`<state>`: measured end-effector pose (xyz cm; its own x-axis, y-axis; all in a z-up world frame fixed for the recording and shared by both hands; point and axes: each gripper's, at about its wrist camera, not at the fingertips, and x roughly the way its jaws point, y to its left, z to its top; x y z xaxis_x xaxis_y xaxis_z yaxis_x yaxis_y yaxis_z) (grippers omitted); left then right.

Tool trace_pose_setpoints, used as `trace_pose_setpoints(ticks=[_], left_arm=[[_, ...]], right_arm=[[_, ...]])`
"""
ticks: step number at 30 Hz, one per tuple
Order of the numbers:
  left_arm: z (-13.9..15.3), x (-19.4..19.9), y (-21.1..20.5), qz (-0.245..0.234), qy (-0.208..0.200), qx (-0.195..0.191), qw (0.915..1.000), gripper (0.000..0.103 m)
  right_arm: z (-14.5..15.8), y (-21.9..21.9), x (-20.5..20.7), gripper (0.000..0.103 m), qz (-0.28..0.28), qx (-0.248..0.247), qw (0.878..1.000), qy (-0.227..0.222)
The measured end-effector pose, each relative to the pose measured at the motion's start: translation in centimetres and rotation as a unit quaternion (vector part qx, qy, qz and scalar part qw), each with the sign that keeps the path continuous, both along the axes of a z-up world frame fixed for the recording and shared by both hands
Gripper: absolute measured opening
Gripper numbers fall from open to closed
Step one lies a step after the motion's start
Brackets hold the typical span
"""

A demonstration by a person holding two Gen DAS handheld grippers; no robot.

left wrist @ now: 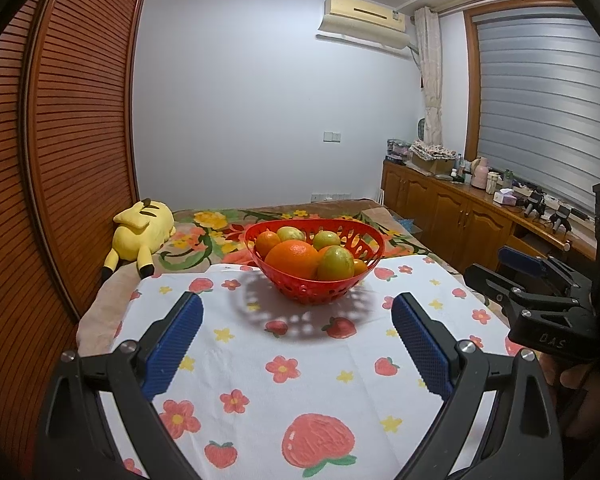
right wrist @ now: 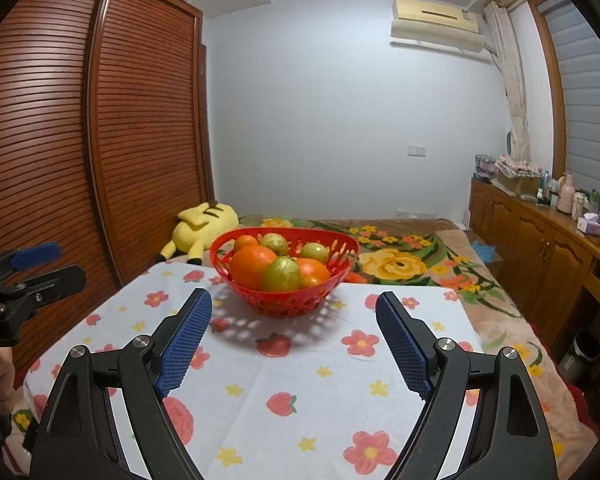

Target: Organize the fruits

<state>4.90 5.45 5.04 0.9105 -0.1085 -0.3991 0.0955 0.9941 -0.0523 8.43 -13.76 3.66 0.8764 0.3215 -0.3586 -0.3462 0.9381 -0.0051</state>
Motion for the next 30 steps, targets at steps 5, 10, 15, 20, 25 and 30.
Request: trace_pose_setpoints(ticks=[5, 10, 15, 20, 25, 30], left_arm=[[0.16, -0.41, -0.04, -0.002, -0.004, -0.001, 1.0000, 0.096], [0.25, -0.61, -0.06, -0.002, -0.005, -0.001, 1.0000, 0.096], [0.40, -0.78, -0.15, -0.003, -0.006, -0.002, 1.0000, 0.096], [0.58, -0.98, -0.27, -0.004, -0.005, -0.001, 1.0000, 0.097], [0.63, -0.98, -0.33, -0.004, -0.003, -0.002, 1.0000, 0.097], [0.63, -0.93, -0.34, -0.004, -0.003, -0.002, 1.0000, 0.097]], right_arm=[[-0.01, -0.04, -0.08, 0.086, 0.000, 0.002, 1.000, 0.001], [0.01, -0.09, -0.14, 0.086, 0.001, 0.003, 1.000, 0.001], [-0.01, -0.09, -0.22, 0.086, 0.001, 0.002, 1.000, 0.000], [-0.01, -0.08, -0.23, 0.086, 0.000, 0.003, 1.000, 0.001], [-0.01, -0.10, -0.21, 0.086, 0.001, 0.003, 1.000, 0.001], [-0.01, -0.10, -0.26, 0.086, 0.000, 0.003, 1.000, 0.001]])
